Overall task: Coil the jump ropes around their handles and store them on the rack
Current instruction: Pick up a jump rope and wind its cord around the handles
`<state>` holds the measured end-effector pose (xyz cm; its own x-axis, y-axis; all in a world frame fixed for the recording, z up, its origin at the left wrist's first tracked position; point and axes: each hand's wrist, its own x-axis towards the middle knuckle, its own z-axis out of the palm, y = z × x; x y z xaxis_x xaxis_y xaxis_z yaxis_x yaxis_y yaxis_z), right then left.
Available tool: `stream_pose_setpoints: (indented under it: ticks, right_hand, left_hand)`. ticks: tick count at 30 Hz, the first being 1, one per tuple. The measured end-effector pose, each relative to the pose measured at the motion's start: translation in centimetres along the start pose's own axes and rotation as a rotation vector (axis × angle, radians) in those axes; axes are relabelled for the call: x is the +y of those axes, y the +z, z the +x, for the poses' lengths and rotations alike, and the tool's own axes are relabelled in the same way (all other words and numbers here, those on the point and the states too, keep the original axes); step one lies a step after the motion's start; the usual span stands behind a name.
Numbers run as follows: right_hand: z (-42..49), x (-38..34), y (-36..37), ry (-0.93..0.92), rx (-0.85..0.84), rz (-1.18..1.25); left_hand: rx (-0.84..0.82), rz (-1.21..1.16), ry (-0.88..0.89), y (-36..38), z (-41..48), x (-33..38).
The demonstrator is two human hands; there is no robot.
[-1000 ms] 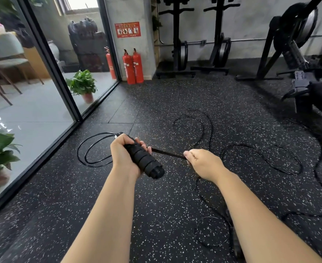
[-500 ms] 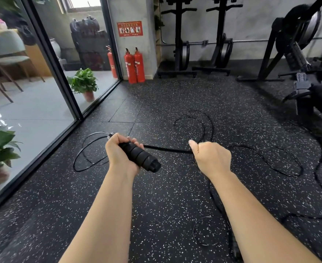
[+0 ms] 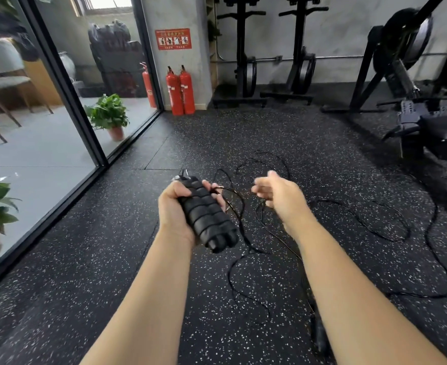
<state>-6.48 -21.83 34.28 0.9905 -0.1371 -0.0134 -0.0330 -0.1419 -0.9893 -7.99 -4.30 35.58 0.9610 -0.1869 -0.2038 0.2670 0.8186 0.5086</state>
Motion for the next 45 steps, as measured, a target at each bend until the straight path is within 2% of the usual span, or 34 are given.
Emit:
stream_pose_setpoints:
  ticks: [1,2,4,5,9,14,17,20,24,28,31,34,37,39,42,45]
  right_hand:
    - [0.3,0.9,-1.0,0.095,0.001,0.044]
    - [0.4,1.8,-1.7,0.177,-0.038,-0.033]
    - [0.1,3.5,-1.8,0.29,-0.206,-0.27]
    - [-0.2,4.0,-1.5,0.325,-0.285,-0.295]
    - [-1.1,3.9,-1.4,0.453,-0.485,0.054]
    - [-1.1,3.2,-2.1,0.395,-0.545,0.07]
    - [-0.7,3.0,-2.0,0.379,-0.482,0.123]
    - [-0.1,3.2,-1.8,0.325,-0.372,-0.079]
    - [0.0,3.3,-2.0,0.015,-0.171,-0.445]
    - [0.1,3.3,-1.9,-0.267,0.131,-0.777]
    - [0.2,3.4,-2.4,-0.495,0.32,-0.844]
    - [0.4,3.2,-2.5,-0.607,0.261,-0.756]
    - [0.3,3.1,-2.2,-0.523,0.109,-0.625]
    - [0.5,3.6,-2.4,-0.55,0.112,-0.799]
    - [0.7,4.4,-2.8,-0.689,0.247,-1.167]
    - [0.2,4.2,-2.8,-0.701,0.285,-1.269]
  left_hand:
    - [-0.008,-0.034,0.026,-0.3,0.1,0.4]
    - [-0.026,-0.079,0.049,-0.6,0.2,0.7]
    - [-0.082,-0.167,0.056,-0.9,0.3,1.1]
    - [-0.102,-0.193,0.056,-1.1,0.4,1.2]
    - [-0.021,-0.236,0.117,-1.7,0.9,1.6]
    - [0.158,-0.259,0.194,-2.4,1.1,2.3]
    - [0.252,-0.24,0.206,-2.3,1.0,2.3]
    - [0.367,-0.213,0.211,-2.1,0.8,2.4]
    - [0.477,-0.036,0.247,-2.2,1.0,2.4]
    - [0.592,0.163,0.259,-2.1,1.1,2.2]
    - [0.692,0.299,0.228,-2.6,1.1,2.7]
    - [0.749,0.325,0.225,-2.7,0.7,3.1]
    - [0.78,0.298,0.214,-3.0,0.3,3.5]
    - [0.8,0.319,0.212,-3.1,0.2,3.7]
    - [0.874,0.52,0.265,-3.1,-0.3,3.5]
    - [0.924,0.741,0.342,-3.4,-0.6,3.5]
